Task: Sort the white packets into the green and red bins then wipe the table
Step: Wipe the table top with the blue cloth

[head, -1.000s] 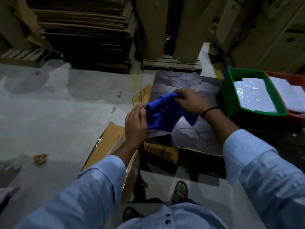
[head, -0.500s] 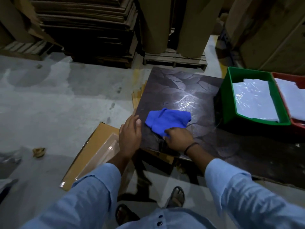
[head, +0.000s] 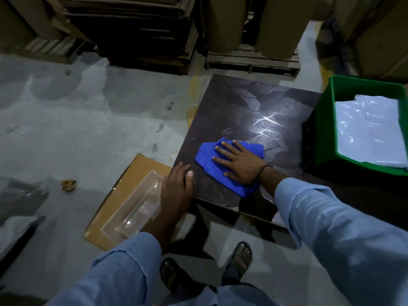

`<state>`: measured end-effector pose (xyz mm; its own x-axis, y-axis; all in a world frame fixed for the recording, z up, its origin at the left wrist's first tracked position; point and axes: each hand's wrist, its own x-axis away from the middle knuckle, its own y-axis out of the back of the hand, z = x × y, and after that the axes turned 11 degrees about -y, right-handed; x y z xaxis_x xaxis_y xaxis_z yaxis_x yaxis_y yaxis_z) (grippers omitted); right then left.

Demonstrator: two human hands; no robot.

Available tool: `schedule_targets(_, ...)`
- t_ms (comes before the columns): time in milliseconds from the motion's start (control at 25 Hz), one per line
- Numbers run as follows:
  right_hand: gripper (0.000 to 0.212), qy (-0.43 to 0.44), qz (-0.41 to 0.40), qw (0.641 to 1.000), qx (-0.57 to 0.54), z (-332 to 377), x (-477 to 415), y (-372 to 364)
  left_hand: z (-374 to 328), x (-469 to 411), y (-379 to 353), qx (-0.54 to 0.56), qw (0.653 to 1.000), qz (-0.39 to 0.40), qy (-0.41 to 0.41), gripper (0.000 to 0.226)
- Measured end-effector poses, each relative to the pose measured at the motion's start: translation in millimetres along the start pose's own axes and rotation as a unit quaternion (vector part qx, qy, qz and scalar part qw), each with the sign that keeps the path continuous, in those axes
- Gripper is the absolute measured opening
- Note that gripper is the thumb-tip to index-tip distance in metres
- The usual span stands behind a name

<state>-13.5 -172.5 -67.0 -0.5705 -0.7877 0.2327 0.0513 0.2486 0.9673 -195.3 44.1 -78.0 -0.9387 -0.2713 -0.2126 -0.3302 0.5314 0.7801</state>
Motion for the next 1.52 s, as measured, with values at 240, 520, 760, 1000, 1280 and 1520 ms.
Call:
schedule_targets(240,0.077,-0.296,0.01,0.939,-0.174,40,-20,-18,14,3,-5,-0.04,0.999,0.022,0.0,0.041)
schedule_targets(520,0.073,-0.283,-0.12,0.935,-0.177,78,8,-23,29,-40,-32,-0.1,0.982,0.129,-0.098,0.054)
schedule_targets(760,0.072,-0.318,-0.079,0.934,-0.144,75,0,-24,48,-93,-60,-0.154,0.954,0.146,-0.211,0.06)
schedule_targets(1000,0.071,-0.289,-0.127,0.941,-0.124,92,-22,-46,61,-95,-64,-0.145,0.95,0.127,-0.245,0.063)
schedule_targets(1280,0.067,-0.497,-0.132,0.845,-0.149,78,-42,-41,65,-96,-66,-0.131,0.952,0.123,-0.249,0.063)
schedule_targets(1520,0.071,-0.306,-0.114,0.939,-0.109,87,8,-47,65,-98,-66,-0.14,0.951,0.14,-0.238,0.065)
